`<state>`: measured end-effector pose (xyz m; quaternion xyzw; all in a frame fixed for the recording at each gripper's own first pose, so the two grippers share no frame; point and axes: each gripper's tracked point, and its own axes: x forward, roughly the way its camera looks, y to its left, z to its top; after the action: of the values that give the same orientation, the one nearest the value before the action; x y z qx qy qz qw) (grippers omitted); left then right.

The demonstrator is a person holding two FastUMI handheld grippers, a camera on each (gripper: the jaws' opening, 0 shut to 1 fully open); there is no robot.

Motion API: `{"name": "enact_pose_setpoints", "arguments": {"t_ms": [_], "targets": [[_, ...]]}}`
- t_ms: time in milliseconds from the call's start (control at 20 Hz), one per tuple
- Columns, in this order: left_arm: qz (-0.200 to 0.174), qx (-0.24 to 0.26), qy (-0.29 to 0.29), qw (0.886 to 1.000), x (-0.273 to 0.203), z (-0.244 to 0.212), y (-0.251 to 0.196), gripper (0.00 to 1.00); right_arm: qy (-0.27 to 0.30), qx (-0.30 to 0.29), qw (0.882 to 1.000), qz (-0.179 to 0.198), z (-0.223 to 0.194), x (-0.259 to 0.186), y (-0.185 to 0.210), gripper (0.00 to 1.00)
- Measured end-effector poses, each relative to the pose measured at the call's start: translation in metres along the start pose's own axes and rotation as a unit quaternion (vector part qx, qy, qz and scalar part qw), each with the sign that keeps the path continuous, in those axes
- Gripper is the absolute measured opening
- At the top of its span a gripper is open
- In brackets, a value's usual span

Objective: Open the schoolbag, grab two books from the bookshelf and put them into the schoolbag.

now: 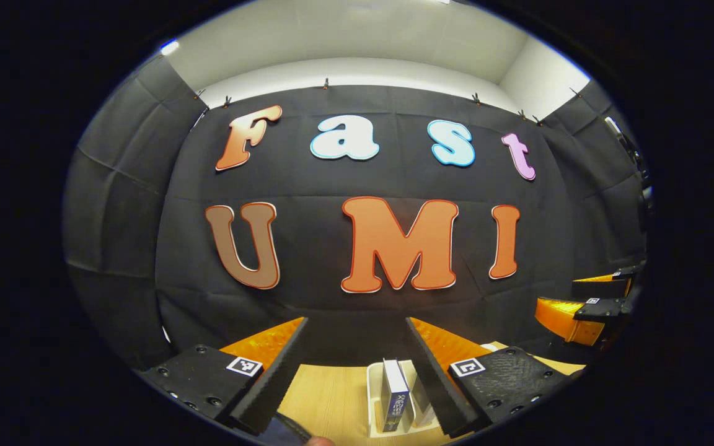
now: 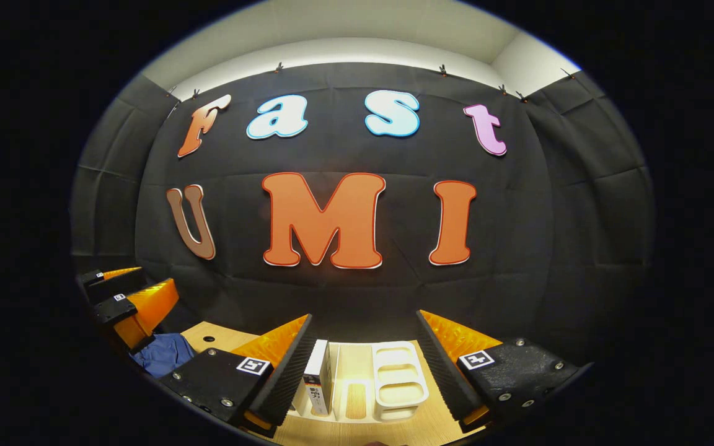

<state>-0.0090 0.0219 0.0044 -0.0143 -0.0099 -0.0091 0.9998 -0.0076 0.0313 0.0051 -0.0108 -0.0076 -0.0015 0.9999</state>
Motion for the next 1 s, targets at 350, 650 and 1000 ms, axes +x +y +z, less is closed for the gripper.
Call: {"name": "enact_pose_setpoints", "arguments": {"t_ms": [350, 650, 1000], "targets": [[0.002, -0.005, -0.008, 1.000, -0.002, 0.001, 0.000, 0.94, -0.009, -0.006, 1.000, 0.007, 0.004, 0.000, 0.004, 0.95], [0.012, 0.000, 0.008, 1.000, 0.002, -0.008, 0.012, 0.93, 0.000, -0.004, 1.000, 0.009, -0.001, 0.002, 0.007, 0.95], [0.021, 0.005, 0.014, 1.000, 0.002, -0.011, 0.022, 0.93, 0.007, -0.006, 1.000, 0.009, -0.006, 0.002, 0.009, 0.95]]}}
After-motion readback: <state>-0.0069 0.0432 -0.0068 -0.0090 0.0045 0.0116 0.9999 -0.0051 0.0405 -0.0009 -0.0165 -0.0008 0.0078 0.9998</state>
